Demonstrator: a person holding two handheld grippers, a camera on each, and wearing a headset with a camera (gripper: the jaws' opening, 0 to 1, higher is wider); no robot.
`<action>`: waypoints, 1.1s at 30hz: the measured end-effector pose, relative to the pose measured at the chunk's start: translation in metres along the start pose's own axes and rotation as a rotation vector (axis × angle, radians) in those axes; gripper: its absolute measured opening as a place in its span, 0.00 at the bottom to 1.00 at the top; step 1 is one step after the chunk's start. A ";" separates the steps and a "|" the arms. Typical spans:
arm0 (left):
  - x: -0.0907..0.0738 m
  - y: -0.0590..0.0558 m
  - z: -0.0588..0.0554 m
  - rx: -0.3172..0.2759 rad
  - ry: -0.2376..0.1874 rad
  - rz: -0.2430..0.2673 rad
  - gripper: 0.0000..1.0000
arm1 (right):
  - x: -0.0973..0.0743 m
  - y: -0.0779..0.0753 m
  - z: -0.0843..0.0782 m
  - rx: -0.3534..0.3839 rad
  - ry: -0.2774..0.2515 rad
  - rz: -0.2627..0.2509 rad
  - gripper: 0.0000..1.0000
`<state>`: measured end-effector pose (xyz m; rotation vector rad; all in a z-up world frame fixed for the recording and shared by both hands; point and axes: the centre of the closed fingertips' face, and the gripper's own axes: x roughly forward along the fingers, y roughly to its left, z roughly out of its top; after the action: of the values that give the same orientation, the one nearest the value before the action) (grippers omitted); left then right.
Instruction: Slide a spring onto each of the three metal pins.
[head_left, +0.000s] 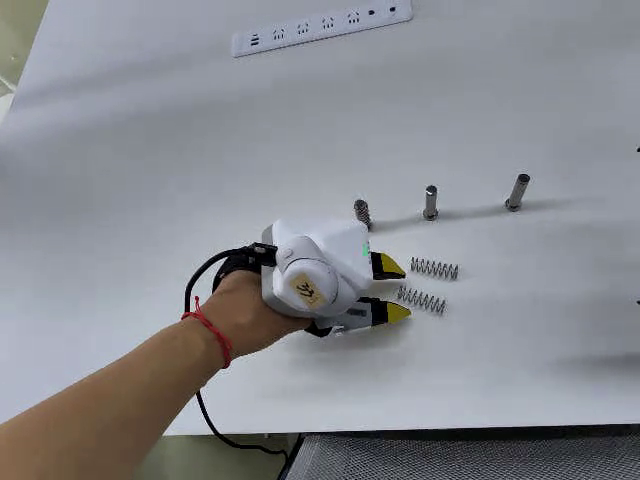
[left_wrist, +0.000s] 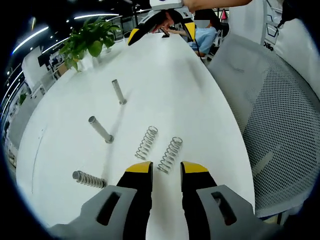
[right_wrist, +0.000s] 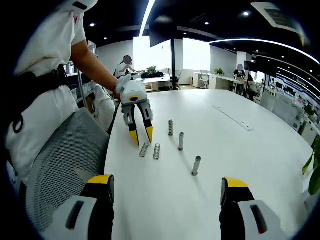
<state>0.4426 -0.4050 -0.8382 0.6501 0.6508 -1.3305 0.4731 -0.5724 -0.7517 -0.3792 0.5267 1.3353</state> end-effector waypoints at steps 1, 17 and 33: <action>0.001 0.000 0.000 0.011 0.005 -0.001 0.17 | -0.001 0.000 -0.001 0.001 0.001 -0.002 0.88; 0.005 0.005 -0.007 0.058 0.052 -0.012 0.11 | -0.002 -0.003 -0.001 0.020 -0.005 -0.022 0.86; 0.008 0.005 -0.008 0.045 0.068 -0.002 0.08 | 0.001 -0.004 0.003 0.025 -0.018 -0.023 0.85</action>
<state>0.4480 -0.4038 -0.8490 0.7342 0.6779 -1.3323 0.4773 -0.5703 -0.7499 -0.3514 0.5223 1.3073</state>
